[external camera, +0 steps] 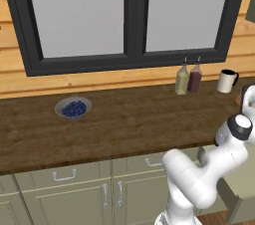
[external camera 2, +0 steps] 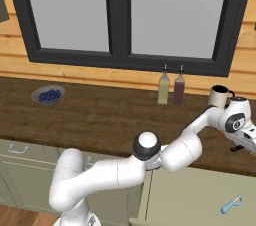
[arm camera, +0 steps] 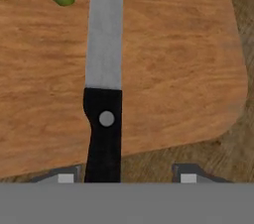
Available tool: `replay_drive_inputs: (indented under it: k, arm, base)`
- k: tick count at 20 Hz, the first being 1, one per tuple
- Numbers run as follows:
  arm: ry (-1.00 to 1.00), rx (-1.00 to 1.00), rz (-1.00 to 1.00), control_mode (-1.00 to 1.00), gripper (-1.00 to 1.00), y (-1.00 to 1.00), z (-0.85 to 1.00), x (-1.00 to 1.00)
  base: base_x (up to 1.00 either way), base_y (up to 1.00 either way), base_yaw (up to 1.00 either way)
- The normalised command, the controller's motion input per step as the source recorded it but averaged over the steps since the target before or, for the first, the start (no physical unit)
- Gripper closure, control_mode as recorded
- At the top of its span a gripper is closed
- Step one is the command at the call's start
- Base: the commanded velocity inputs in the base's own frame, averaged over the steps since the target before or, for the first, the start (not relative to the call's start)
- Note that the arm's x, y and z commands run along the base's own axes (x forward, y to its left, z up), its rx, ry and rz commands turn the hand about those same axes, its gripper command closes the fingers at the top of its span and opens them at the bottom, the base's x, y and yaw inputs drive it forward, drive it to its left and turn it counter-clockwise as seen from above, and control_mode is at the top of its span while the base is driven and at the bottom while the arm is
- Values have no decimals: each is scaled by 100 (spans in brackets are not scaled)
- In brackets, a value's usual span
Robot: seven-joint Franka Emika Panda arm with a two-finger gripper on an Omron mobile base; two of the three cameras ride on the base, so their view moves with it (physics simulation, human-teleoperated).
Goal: Place the appropriate cutting tool for cutting the broccoli skin on the cutting board.
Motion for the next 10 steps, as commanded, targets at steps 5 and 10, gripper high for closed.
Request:
replay_drive_inputs:
  k: [5, 10]
  arm:
    - [3, 9, 0, -100, -100, -16, 33, -2]
    - [0, 4, 0, -100, -100, 0, 54, -18]
  base:
    - [0, 0, 0]
    - [0, 0, 0]
